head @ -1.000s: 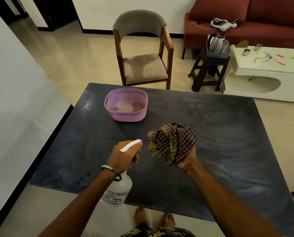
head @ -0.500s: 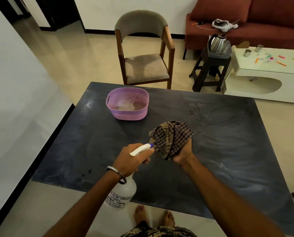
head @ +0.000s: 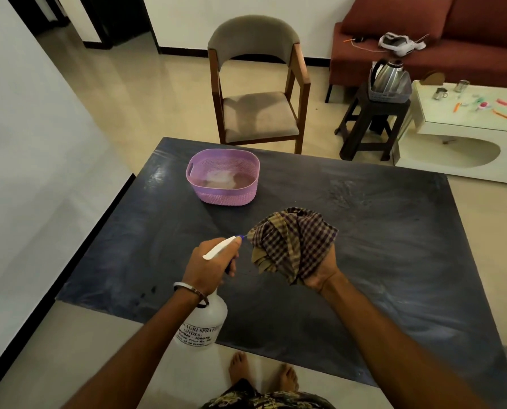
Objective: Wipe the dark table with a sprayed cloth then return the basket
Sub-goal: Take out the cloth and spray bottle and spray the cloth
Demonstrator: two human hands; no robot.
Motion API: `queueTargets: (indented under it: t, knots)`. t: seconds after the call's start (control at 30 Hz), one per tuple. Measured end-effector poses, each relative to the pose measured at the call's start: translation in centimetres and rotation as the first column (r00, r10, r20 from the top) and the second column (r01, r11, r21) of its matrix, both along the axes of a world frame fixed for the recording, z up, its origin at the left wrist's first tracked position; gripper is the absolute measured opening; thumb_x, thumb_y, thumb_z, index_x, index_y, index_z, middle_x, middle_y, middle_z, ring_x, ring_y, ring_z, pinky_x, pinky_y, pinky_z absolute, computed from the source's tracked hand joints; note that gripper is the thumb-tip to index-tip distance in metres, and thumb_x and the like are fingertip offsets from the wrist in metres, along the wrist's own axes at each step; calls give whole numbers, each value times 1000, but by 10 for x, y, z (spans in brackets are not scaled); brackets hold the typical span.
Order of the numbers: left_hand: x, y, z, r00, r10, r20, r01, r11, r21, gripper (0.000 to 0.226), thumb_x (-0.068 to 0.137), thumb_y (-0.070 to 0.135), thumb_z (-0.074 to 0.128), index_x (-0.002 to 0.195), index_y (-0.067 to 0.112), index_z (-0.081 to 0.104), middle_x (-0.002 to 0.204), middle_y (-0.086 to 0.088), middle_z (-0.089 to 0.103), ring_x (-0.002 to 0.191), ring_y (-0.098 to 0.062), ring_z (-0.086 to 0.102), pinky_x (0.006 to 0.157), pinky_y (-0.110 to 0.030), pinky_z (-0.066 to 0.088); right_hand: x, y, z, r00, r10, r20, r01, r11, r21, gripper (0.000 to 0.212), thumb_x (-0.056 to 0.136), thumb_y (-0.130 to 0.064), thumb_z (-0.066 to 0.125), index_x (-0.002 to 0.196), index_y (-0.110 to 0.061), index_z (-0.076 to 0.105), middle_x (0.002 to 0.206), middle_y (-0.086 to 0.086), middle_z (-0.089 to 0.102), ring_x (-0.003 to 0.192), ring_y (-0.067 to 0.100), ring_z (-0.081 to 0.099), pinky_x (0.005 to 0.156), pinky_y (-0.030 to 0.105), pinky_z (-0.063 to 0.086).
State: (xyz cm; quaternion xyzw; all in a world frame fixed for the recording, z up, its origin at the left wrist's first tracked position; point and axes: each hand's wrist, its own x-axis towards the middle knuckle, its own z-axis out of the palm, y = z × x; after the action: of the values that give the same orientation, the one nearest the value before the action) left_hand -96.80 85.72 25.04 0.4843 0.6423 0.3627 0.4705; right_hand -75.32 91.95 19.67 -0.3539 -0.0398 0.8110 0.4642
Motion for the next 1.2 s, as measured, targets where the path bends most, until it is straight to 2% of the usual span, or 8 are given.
queueTargets:
  t: [0.13, 0.23, 0.3, 0.5, 0.6, 0.9, 1.07, 1.2]
  knots:
    - [0, 1, -3, 992, 9, -128, 10, 990, 143, 49, 81, 59, 52, 77, 11, 63, 71, 1, 65, 68, -15, 63, 62, -25, 53, -2, 5, 14, 999, 32, 31, -30, 999, -43, 71, 96, -66, 22, 109, -11, 65, 105, 14, 70, 101, 30, 59, 79, 46, 45]
    - [-6, 8, -4, 988, 59, -141, -32, 982, 186, 21, 91, 32, 62, 91, 11, 61, 81, -3, 63, 74, -12, 62, 61, -25, 53, -9, 12, 17, 1000, 18, -10, -18, 999, -28, 79, 97, -66, 18, 96, -12, 76, 90, 11, 77, 98, 28, 60, 78, 45, 45]
    - [-13, 12, -4, 987, 86, -135, -54, 974, 221, 15, 90, 24, 63, 97, 12, 58, 84, -6, 61, 73, -11, 61, 60, -25, 54, -19, 16, 16, 1000, 21, -16, -21, 1000, -5, 83, 96, -68, 19, 84, -14, 82, 94, 10, 77, 99, 28, 63, 78, 45, 49]
    - [-44, 52, 10, 980, 179, -89, -139, 929, 343, 14, 91, 15, 63, 101, 10, 57, 82, 2, 59, 72, -4, 61, 59, -24, 54, -56, 30, 11, 999, -31, -19, 30, 1000, -6, 79, 93, -70, 24, 94, -17, 82, 111, 11, 74, 103, 30, 68, 76, 43, 61]
    - [-67, 90, 23, 979, 195, -58, -157, 905, 395, 22, 91, 16, 63, 110, 5, 57, 86, 6, 61, 75, -3, 63, 60, -21, 54, -76, 39, 11, 997, -76, -22, 76, 997, -5, 79, 96, -67, 23, 92, -15, 82, 105, 12, 76, 89, 29, 74, 65, 42, 62]
    - [-125, 203, 61, 996, 39, -76, 9, 834, 552, 21, 89, 5, 60, 104, 12, 49, 88, 0, 56, 77, -7, 56, 69, -14, 48, -150, 69, 16, 974, -223, 39, 222, 975, 26, 79, 96, -68, 21, 94, -18, 82, 108, 10, 75, 93, 26, 72, 77, 40, 59]
    - [-138, 253, 57, 987, 2, -161, 96, 794, 600, 33, 86, -4, 60, 115, -4, 46, 87, 13, 47, 79, 8, 55, 69, -4, 43, -180, 84, 19, 958, -286, 28, 284, 958, 48, 75, 98, -64, 24, 96, -14, 81, 108, 12, 74, 91, 27, 74, 72, 41, 61]
    - [-143, 287, 42, 977, -47, -208, 155, 823, 547, 46, 86, 6, 64, 126, 0, 42, 102, -4, 53, 81, -8, 52, 70, -1, 42, -195, 95, 21, 939, -341, 44, 339, 940, 37, 74, 100, -60, 24, 91, -14, 82, 103, 11, 75, 93, 28, 72, 77, 40, 59]
